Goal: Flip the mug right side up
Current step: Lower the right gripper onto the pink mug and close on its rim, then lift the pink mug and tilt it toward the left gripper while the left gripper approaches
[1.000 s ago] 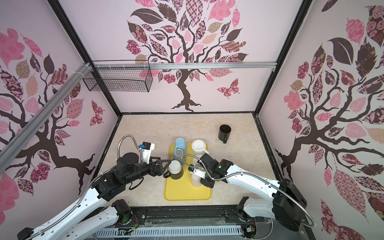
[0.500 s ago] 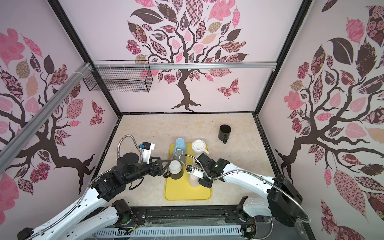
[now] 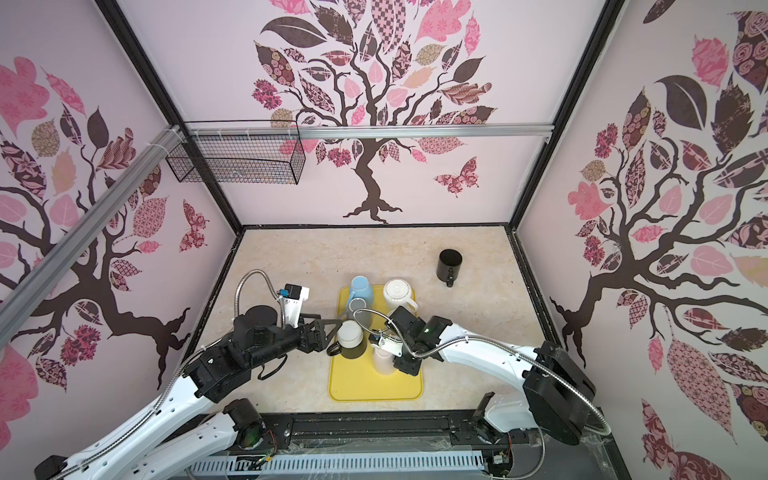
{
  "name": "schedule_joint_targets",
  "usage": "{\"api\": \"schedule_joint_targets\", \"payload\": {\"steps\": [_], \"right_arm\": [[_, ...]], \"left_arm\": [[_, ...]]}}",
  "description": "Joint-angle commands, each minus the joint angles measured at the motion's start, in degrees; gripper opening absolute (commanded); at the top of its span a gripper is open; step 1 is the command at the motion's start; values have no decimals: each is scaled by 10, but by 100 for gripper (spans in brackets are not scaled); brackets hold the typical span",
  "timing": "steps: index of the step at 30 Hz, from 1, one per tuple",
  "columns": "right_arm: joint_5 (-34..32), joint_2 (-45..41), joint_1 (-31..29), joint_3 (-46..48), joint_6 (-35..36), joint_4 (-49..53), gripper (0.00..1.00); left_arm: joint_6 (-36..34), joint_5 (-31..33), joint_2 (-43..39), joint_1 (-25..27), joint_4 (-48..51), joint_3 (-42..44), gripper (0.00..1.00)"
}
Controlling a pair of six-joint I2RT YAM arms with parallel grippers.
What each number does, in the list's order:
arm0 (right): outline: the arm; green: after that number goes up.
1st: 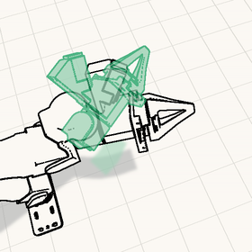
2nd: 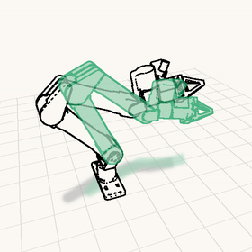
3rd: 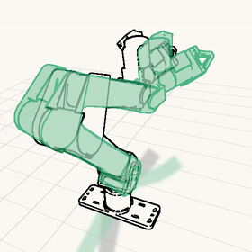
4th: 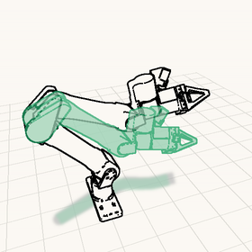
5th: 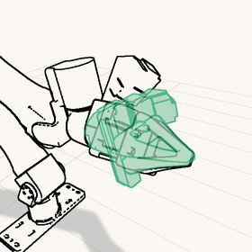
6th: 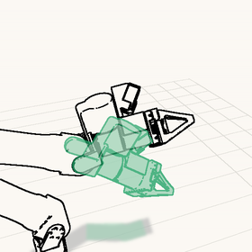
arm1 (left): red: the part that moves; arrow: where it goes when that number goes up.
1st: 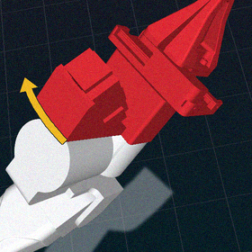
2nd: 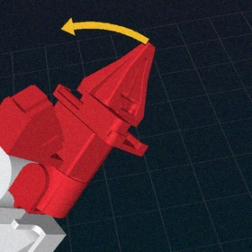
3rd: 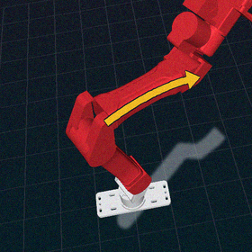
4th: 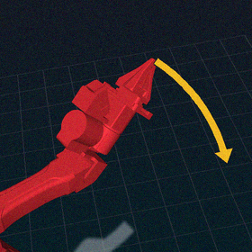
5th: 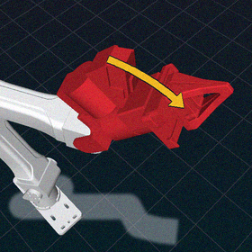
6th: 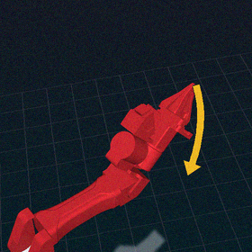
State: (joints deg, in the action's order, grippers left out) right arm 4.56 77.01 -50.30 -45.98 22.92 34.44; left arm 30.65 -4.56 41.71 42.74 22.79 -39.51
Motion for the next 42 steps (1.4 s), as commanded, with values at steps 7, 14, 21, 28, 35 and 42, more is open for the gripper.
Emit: {"api": "schedule_joint_targets", "payload": {"steps": [7,14,21,28,35,42], "right_arm": [[23,1,-5,-22,-5,2,15],[12,-24,-5,-17,-17,-2,0],[-1,-87,-5,-16,-57,-2,0],[-13,-84,-5,-79,-172,39,0],[-31,-98,-5,-154,-209,32,0],[-38,-150,-5,-171,-258,-72,0]], "left_arm": [[2,6,-4,0,-8,15,88],[0,6,-1,0,-8,14,89],[0,5,0,-2,-7,12,89],[-4,13,-5,-3,0,1,89],[-2,19,-9,-4,11,-9,88],[0,27,-12,-3,29,-26,88]]}}
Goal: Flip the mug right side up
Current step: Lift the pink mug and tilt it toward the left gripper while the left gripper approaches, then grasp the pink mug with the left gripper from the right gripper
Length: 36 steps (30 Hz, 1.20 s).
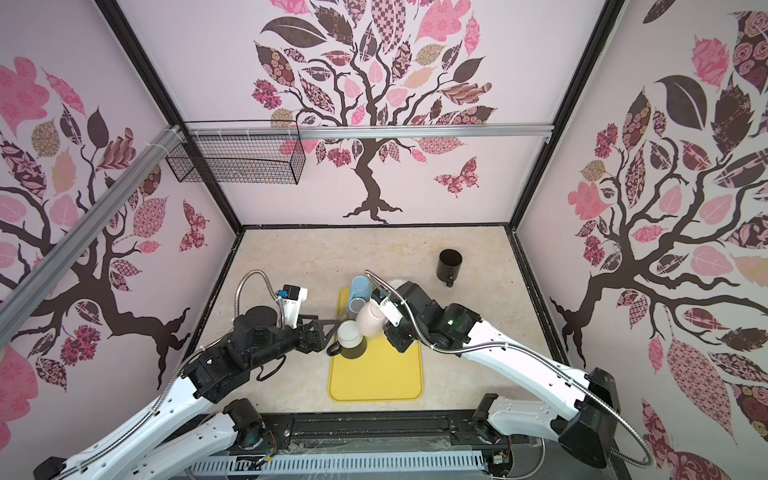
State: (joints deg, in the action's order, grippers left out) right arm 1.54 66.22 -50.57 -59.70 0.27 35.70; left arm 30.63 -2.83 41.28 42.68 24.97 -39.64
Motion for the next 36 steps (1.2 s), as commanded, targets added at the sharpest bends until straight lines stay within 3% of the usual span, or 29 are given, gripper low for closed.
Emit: {"api": "schedule_joint_targets", "payload": {"steps": [1,12,20,31,36], "right_arm": [[-9,-48,-3,-34,-41,-106,0],[67,-94,-3,4,-177,-298,0],[137,-138,-2,50,-271,-427,0],[187,-144,-2,67,-358,-553,0],[199,-125,-2,70,-399,-592,0]], "left_arm": [[2,10,-9,-3,6,-27,88],[23,-25,-50,-10,-19,-66,88],[148,-167,-55,-59,-189,-36,86],[247,-208,-24,-59,-391,9,76],[260,-211,-17,-59,-422,23,70]]}}
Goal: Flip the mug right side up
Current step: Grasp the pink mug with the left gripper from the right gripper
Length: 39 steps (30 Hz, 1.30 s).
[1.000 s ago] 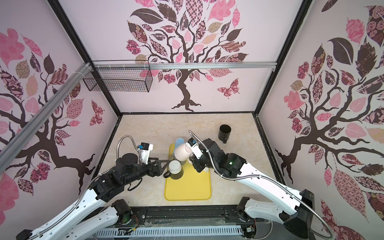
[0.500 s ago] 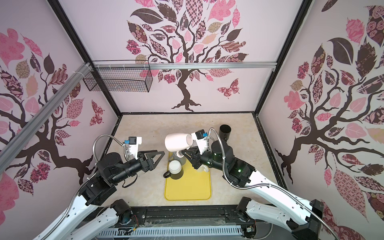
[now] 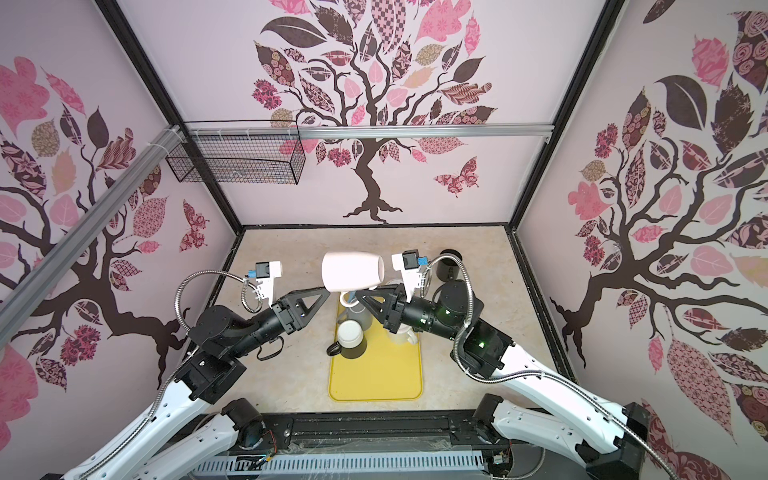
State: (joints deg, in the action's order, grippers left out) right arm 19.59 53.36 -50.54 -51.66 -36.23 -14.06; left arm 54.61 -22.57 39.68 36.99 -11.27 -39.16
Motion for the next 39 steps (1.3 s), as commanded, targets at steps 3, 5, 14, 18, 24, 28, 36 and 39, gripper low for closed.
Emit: {"api": "schedule_joint_targets", "payload": {"steps": [3,5,14,18,24,28,36,39], "right_arm": [[10,15,-2,-11,-55,-103,0],[-11,20,-1,-10,-67,-101,0],[25,66,4,-8,-100,-165,0],[32,79,4,5,-110,-198,0],[45,94,4,16,-126,-241,0],[41,100,4,34,-134,-268,0],[43,114,4,59,-162,-324,0],[44,117,4,59,-165,-327,0]], "left_arm": [[20,-9,-1,-2,-72,25,68],[21,-3,-4,-3,-76,30,68],[19,-5,10,-3,-92,42,68],[17,-9,24,-3,-105,42,66],[13,-8,38,-2,-113,41,54],[15,-9,45,-3,-121,41,47],[11,-11,48,-3,-123,44,41],[8,-8,50,-3,-122,45,38]]}}
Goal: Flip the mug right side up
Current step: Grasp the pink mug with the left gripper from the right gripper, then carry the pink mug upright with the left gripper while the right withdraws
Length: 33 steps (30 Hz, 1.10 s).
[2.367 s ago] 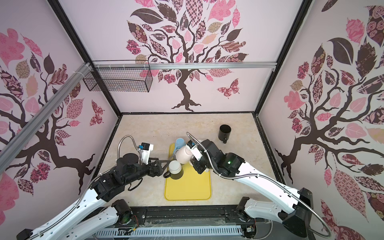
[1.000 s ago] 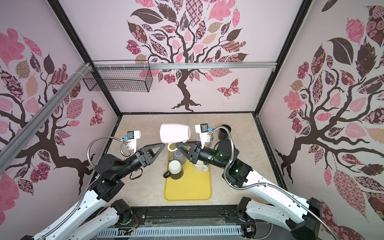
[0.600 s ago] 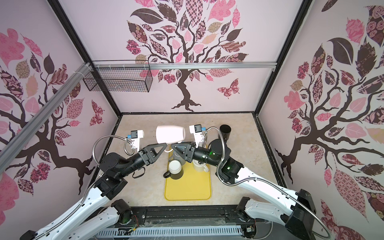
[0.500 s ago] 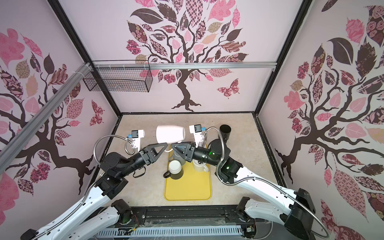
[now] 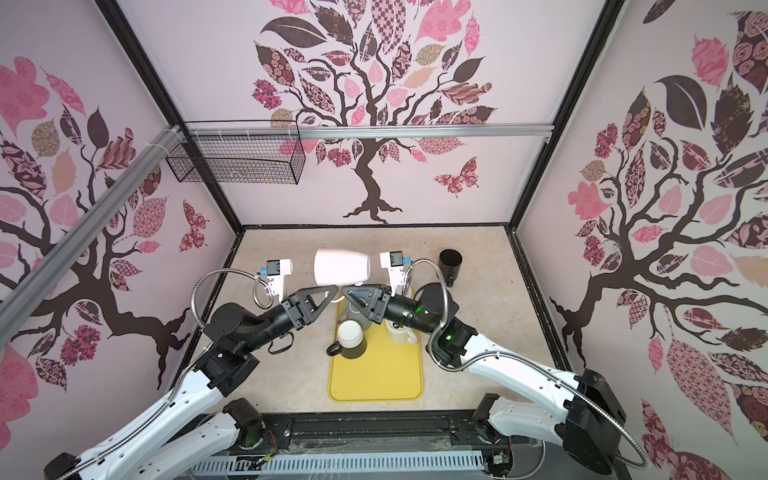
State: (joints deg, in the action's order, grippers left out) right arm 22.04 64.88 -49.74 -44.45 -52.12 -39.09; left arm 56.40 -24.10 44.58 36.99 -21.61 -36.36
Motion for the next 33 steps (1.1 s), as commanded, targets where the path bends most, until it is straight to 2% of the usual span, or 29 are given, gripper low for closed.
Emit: {"api": "schedule_joint_targets", "payload": {"steps": [1,15,23,25,27,30,33], "right_arm": [[19,2,-4,-13,-7,-78,0],[16,2,-4,6,-14,-96,0],[11,-2,-4,25,-7,-97,0],[12,-2,-4,29,-5,-96,5],[13,-2,-4,32,-3,-95,10],[6,-7,-4,36,1,-82,27],[-15,-24,-4,45,15,-59,36]], "left_arm": [[-10,8,1,-2,-19,18,37],[-19,30,6,-2,-20,35,22],[-18,41,11,-2,-30,32,7],[-20,43,14,-2,-33,27,0],[-22,43,18,-3,-33,23,0],[-30,47,24,-3,-31,17,0],[-37,66,22,-2,-26,18,0]]}}
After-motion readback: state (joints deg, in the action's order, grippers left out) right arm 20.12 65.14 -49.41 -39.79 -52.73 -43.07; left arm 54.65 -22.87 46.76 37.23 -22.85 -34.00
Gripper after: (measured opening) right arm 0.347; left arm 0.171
